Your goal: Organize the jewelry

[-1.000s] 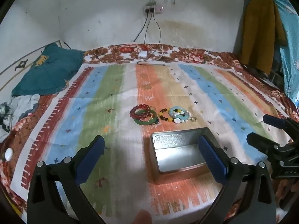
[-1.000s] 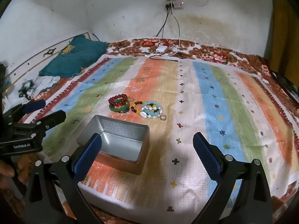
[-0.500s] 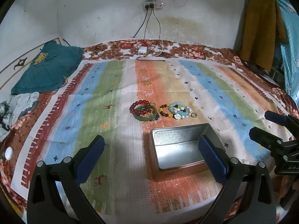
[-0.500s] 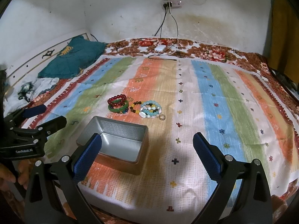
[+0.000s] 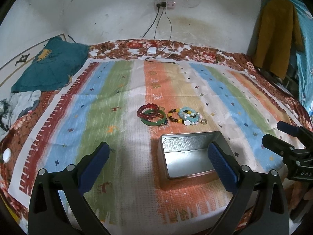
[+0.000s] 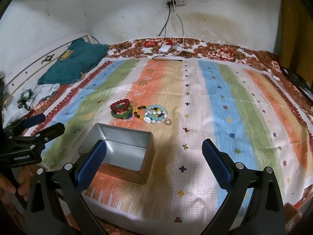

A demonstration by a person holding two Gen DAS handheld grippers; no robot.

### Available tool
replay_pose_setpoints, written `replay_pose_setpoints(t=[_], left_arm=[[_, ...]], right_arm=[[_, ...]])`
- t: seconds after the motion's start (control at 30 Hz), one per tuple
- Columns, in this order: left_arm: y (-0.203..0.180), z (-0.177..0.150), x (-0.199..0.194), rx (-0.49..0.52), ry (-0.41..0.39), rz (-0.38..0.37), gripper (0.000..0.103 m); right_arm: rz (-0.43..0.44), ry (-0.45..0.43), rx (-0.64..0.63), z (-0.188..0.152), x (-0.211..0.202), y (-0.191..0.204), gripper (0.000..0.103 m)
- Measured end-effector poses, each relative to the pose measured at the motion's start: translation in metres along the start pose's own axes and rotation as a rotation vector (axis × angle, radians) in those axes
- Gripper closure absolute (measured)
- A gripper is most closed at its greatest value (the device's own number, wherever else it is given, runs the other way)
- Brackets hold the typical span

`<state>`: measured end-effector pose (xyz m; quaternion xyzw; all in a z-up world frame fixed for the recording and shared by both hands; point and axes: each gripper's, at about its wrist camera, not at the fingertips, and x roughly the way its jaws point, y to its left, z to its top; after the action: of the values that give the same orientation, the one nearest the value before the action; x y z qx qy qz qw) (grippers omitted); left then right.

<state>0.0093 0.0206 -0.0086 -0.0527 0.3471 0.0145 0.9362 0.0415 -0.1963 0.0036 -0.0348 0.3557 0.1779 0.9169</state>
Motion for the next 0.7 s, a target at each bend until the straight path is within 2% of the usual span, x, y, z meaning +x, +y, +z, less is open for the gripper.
replay_pose_setpoints(t=[0.2,0.4,0.57,0.7], left_arm=[[0.004,0.001,0.001,-0.007,0.013,-0.028,0.005],[0.005,0.005,0.008,-0.011,0.032,-0.021,0.005],[0.006,0.011,0.014,-0.012,0.032,-0.002,0.005],[0.004,0.019,0.020,0.019,0.017,0.046,0.005]], right_arm=[[-0.001,0.010,-0.001,-0.001,0.003,0.000,0.004],[-0.010,0.020,-0.013,0.004,0.010,0.001,0.004],[-0.013,0.017,-0.024,0.011,0.014,0.002,0.004],[-0.016,0.016,-0.032,0.013,0.016,0.003,0.004]])
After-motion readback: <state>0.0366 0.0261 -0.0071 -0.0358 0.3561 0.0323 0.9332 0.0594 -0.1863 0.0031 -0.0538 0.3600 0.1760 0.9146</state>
